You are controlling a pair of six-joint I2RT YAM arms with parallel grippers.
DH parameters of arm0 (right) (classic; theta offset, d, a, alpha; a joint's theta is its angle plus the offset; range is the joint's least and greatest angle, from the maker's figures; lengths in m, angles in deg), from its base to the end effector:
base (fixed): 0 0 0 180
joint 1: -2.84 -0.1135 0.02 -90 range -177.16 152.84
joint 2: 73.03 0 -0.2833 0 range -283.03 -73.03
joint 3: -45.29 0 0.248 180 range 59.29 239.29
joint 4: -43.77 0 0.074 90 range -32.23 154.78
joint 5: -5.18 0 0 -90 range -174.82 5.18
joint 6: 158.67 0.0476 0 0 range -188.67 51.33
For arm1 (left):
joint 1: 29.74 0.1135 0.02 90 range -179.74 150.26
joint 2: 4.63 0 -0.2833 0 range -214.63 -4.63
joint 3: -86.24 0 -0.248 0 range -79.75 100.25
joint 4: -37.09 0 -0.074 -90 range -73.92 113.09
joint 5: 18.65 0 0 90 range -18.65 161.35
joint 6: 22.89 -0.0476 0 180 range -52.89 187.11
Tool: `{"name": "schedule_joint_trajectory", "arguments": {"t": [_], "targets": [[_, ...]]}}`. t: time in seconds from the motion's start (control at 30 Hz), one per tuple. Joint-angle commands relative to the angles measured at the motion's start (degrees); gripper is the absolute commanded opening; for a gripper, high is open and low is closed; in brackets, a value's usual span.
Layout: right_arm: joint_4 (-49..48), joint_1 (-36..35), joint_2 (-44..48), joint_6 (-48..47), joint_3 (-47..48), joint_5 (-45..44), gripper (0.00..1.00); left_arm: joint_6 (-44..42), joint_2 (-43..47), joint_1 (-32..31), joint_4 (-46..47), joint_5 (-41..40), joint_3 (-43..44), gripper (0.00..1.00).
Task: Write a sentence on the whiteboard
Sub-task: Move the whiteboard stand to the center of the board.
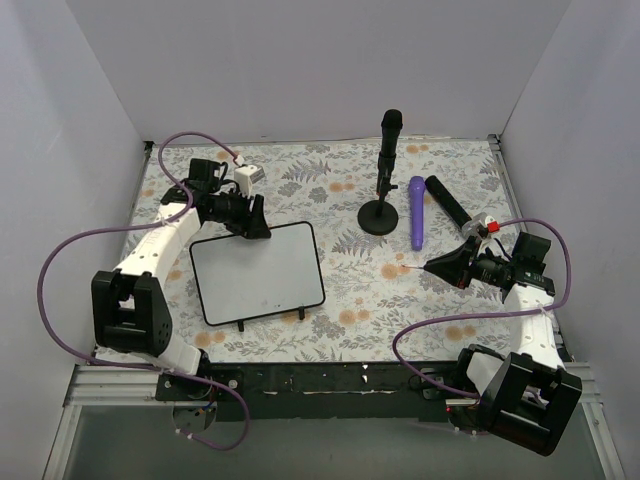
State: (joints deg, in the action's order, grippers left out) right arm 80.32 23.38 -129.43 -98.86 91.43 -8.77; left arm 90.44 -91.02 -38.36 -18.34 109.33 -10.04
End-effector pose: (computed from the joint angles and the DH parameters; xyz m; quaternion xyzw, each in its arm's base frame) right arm 0.1714 -0.0149 0.2430 -0.2875 0.7108 0.3934 0.5073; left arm 0.3009 -0.0752 0.2900 -0.0277 0.9131 -0.3723 0.1637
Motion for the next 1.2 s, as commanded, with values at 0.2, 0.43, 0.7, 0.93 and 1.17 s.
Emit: {"name": "schedule_joint_trajectory", "arguments": {"t": [0.2, 0.43, 0.7, 0.93, 1.17], "targets": [[0.22, -0.23, -0.02, -0.65, 2.40, 1.64, 0.01, -1.27, -5.01, -0.34, -3.04, 3.41, 1.83, 0.60], [0.22, -0.23, 0.06, -0.65, 2.40, 1.56, 0.01, -1.80, -4.93, -0.34, -2.70, 7.29, 1.74, 0.01], [0.22, -0.23, 0.33, -0.66, 2.40, 1.12, 0.01, -0.31, -6.60, -0.52, -0.50, 8.95, 5.34, 0.00], [0.22, -0.23, 0.33, -0.74, 2.49, 0.85, 0.01, -1.36, -8.27, -2.98, 6.70, 8.08, 5.88, 0.00], [0.31, -0.23, 0.33, -0.74, 2.49, 0.59, 0.01, 2.41, -7.74, -4.21, 18.65, 8.16, 6.57, 0.00]]}}
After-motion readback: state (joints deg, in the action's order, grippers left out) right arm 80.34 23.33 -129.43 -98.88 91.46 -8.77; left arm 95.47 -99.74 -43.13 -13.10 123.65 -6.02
